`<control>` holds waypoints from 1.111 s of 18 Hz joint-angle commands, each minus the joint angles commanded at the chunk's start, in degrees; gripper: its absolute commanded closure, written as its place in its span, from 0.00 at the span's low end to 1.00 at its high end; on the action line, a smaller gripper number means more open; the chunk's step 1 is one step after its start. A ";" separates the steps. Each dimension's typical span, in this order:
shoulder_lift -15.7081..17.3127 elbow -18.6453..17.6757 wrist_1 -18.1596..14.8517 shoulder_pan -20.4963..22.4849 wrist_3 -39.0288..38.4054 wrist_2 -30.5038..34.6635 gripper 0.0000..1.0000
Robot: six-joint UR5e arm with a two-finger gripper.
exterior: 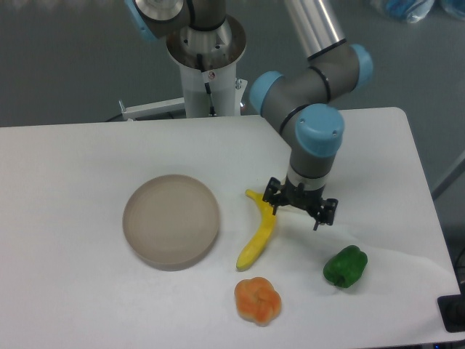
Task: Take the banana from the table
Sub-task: 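Lower the gripper onto the banana and close it around it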
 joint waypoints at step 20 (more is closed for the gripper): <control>-3.16 -1.06 2.82 -2.99 -1.06 0.62 0.41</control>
